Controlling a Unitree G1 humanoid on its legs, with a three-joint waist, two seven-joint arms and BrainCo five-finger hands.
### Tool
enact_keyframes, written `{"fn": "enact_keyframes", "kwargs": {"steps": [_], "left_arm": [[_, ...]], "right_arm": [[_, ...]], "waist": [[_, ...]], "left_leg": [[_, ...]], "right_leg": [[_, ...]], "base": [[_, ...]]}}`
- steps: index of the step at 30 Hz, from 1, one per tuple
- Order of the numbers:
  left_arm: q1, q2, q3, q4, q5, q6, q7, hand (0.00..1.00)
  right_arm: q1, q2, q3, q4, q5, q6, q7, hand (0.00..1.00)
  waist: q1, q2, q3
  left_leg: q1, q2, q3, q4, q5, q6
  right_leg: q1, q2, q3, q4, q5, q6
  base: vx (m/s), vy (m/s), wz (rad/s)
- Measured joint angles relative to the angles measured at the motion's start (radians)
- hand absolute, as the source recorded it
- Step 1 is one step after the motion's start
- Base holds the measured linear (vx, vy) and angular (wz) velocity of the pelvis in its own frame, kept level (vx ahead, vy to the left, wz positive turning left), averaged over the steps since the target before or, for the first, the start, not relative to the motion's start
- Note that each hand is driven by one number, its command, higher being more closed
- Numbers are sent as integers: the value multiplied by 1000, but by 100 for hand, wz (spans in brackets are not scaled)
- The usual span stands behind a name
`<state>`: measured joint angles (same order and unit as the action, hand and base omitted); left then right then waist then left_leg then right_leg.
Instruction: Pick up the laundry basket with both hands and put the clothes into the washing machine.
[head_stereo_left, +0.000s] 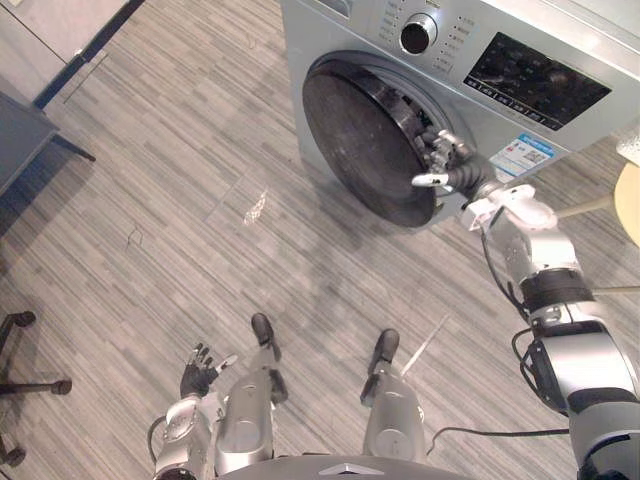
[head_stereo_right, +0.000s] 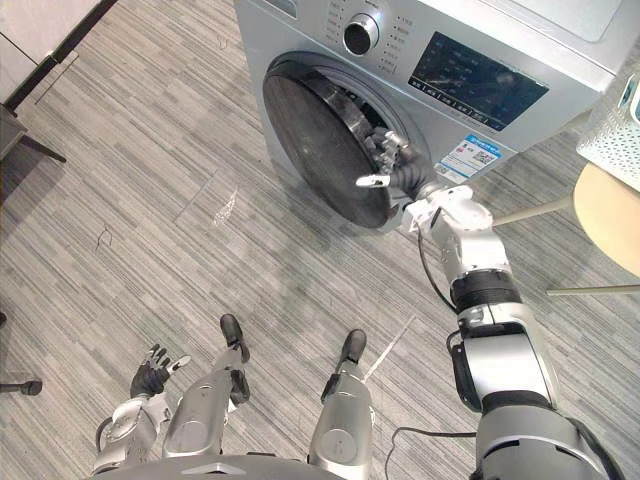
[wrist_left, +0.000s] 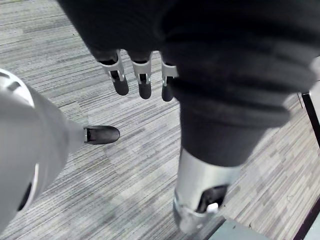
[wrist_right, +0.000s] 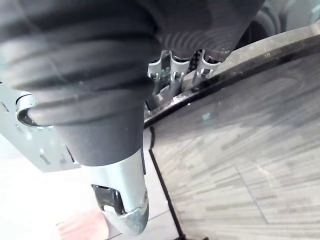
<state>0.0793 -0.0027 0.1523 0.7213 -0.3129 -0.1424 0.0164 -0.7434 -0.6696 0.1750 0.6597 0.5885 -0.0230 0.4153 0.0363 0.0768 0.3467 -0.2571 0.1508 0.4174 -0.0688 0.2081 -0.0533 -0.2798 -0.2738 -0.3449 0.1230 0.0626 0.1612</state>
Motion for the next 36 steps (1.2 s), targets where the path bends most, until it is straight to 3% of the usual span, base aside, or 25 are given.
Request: {"fn": "enact_keyframes", "kwargs": {"steps": [2,5,10,13,15,17,22,26,29,32,33,36], "left_arm": [[-15,1,-5,7,0,-1,1,0],[-25,3,-10,7,0,-8,1,0],[-33,22,-36,7,-16,-15,4,0],[-33,21,-36,9,-23,-16,8,0],[-32,21,-36,18,-24,-16,26,0],[-28,21,-36,18,-34,-16,38,0],[-28,20,-36,18,-40,-18,65,0],[-27,21,-36,18,-57,-18,74,0],[-27,21,-41,22,-56,-19,71,0],[-23,22,-52,41,-52,-18,67,0],[-21,25,-59,41,-35,-18,67,0],[-22,36,-78,54,-7,-18,68,0]], "right_arm": [[50,23,-4,-18,13,-8,0,0],[145,129,-38,-18,77,-22,0,0],[315,367,-57,-14,225,-11,-19,0],[369,464,-53,-12,253,-11,-43,0],[418,534,-36,-4,347,-12,-62,0],[429,573,-37,5,405,-18,-76,0],[420,626,-62,26,588,-90,-116,0],[418,621,-81,66,566,-108,-179,0],[450,614,-116,129,432,-99,-193,0],[510,609,-181,209,209,-94,-248,0],[545,599,-208,235,132,-79,-268,0],[599,600,-294,274,71,-75,-293,0]], "waist": [[2,0,0],[0,1,-1],[6,4,-8],[12,6,-19],[17,4,-48],[17,2,-68],[24,-1,-82],[24,-9,-88],[22,-31,-102],[18,-47,-110],[15,-48,-110],[-5,-49,-110]], "left_leg": [[-1,0,-5,4,0,0],[-1,0,-21,13,-1,-1],[-1,0,-48,26,-5,-6],[-3,-1,-51,30,-10,-13],[-4,-5,-56,30,-16,-18],[-4,-8,-56,29,-17,-18],[-5,-13,-54,26,-17,-17],[-3,-15,-56,27,-11,-8],[-2,-15,-58,36,-20,-8],[-11,-5,-56,140,-91,-5],[-26,14,-52,232,-146,-4],[-47,66,-26,393,-244,-7]], "right_leg": [[4,0,-4,0,0,0],[19,0,-20,-1,-1,0],[44,-1,-40,-4,-8,0],[53,-1,-43,-20,-7,1],[65,0,-48,-42,1,5],[71,0,-48,-58,6,9],[77,1,-47,-78,31,9],[89,3,-51,-93,37,11],[97,3,-53,-98,36,12],[108,-10,-39,-62,7,10],[106,-15,-19,-20,-17,9],[86,-5,40,18,-31,12]], "base": [[29,-19,6],[5,-20,12],[-11,-15,12],[-1,-5,1],[16,-14,6],[14,-6,2],[21,-11,-1],[6,-6,1],[35,-24,2],[26,-5,-9],[31,-2,-26],[2,24,-48]]}}
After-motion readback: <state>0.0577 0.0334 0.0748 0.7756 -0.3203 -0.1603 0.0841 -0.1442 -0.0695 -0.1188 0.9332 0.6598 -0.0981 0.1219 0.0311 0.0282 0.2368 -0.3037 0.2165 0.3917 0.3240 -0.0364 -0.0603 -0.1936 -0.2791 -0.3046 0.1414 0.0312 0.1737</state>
